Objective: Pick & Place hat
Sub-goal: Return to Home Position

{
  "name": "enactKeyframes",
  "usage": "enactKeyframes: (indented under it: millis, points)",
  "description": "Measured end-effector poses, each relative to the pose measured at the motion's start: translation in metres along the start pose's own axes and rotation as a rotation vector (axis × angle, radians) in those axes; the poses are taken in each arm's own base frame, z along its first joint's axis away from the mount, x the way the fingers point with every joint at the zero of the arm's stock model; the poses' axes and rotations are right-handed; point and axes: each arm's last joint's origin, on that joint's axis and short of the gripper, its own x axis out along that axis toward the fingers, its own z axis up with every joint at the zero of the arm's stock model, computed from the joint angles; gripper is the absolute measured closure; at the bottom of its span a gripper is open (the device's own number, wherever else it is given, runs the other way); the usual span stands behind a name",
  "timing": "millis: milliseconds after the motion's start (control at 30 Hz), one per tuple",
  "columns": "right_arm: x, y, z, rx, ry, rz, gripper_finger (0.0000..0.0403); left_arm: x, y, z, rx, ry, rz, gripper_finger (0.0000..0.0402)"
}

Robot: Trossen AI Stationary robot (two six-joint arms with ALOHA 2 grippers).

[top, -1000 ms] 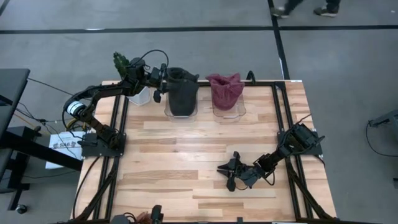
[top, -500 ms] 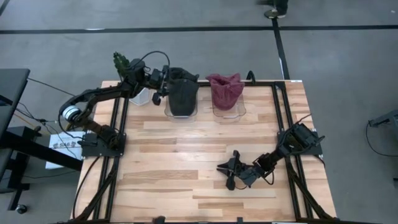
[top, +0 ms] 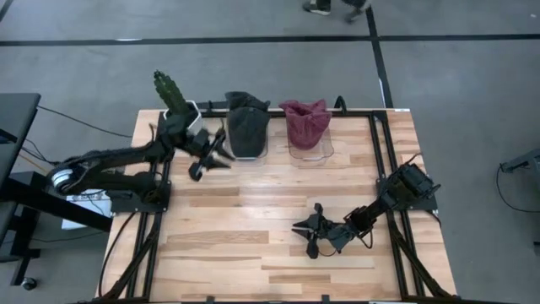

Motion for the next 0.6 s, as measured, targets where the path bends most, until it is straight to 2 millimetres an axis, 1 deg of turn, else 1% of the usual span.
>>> enactKeyframes:
  millis: [133, 267, 367, 433, 500, 600]
  points:
    - [-0.007, 0.006, 0.02, -0.055, -0.039, 0.067, 0.0337, -0.001, -0.037, -0.022, -0.013, -0.005, 0.044, 0.0289]
    - [-0.02, 0.013, 0.051, -0.129, -0.116, 0.148, 0.0337, -0.002, -0.065, -0.038, -0.017, -0.033, 0.151, 0.0297]
    - [-0.035, 0.015, 0.077, -0.218, -0.167, 0.216, 0.0337, -0.003, -0.08, -0.045, -0.041, -0.06, 0.188, 0.0298]
    - [-0.048, 0.014, 0.093, -0.266, -0.187, 0.246, 0.0337, -0.003, -0.088, -0.05, -0.059, -0.068, 0.178, 0.0298]
    - [-0.06, 0.01, 0.108, -0.302, -0.186, 0.265, 0.0337, -0.003, -0.095, -0.054, -0.083, -0.068, 0.144, 0.0298]
    - [-0.08, -0.002, 0.126, -0.333, -0.154, 0.284, 0.0337, -0.004, -0.104, -0.062, -0.132, -0.059, 0.098, 0.0299]
